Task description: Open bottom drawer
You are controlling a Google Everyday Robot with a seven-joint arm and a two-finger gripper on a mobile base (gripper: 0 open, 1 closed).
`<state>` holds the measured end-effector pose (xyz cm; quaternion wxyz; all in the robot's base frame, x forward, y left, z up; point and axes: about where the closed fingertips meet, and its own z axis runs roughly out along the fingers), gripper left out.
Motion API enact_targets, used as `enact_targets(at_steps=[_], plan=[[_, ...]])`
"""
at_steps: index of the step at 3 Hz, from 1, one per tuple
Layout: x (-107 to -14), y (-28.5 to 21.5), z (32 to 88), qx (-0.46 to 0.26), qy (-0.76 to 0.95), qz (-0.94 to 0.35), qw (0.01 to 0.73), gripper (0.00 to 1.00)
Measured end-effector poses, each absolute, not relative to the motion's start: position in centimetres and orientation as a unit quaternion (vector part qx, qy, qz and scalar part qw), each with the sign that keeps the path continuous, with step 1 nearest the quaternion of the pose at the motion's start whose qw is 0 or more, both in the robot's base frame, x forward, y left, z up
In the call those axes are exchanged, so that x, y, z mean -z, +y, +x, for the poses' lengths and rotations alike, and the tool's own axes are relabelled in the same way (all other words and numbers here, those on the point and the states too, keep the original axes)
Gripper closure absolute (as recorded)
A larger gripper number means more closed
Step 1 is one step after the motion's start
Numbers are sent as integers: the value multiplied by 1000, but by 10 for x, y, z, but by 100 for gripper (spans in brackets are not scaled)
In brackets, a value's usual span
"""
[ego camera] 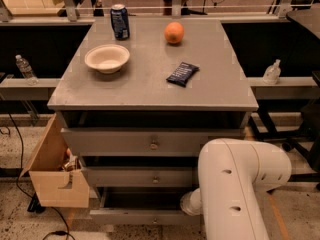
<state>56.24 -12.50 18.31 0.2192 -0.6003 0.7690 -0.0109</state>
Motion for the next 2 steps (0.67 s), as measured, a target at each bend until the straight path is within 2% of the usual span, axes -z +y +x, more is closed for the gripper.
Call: enact_targets(at_steps=[2], plan=[[-183,-125,562,11,769,-600,219,100]])
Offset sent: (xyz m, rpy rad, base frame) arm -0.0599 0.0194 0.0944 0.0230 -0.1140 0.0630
